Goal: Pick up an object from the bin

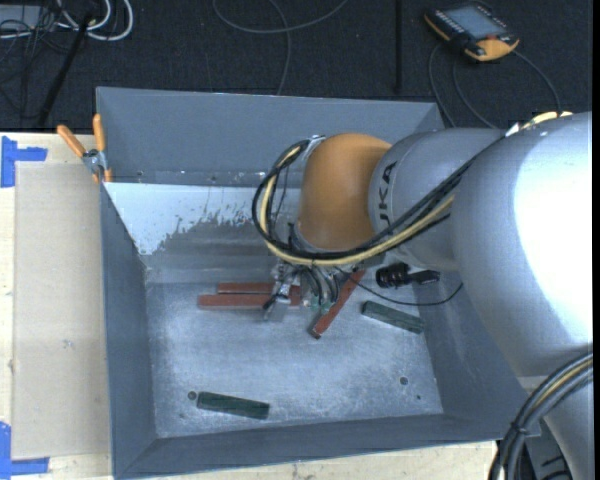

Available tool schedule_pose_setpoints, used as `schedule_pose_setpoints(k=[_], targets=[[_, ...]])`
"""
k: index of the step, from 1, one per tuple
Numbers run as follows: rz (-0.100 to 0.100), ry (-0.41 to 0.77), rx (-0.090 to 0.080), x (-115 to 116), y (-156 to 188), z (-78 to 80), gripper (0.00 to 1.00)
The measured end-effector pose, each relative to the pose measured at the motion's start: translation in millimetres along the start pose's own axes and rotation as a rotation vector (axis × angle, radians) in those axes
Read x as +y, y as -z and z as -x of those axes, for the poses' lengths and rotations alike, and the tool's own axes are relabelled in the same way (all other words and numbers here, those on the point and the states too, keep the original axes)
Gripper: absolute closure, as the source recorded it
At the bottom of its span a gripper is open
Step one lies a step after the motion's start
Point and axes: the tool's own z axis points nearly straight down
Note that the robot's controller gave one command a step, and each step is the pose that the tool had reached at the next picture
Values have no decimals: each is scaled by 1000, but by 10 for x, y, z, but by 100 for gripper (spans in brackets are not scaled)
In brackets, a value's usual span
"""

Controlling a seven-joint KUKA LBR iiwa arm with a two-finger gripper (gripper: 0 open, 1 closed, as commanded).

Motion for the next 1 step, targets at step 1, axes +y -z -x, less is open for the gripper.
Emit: schedule_pose_setpoints(k=[1], targets=[[-3,130,5,344,69,-68,100]])
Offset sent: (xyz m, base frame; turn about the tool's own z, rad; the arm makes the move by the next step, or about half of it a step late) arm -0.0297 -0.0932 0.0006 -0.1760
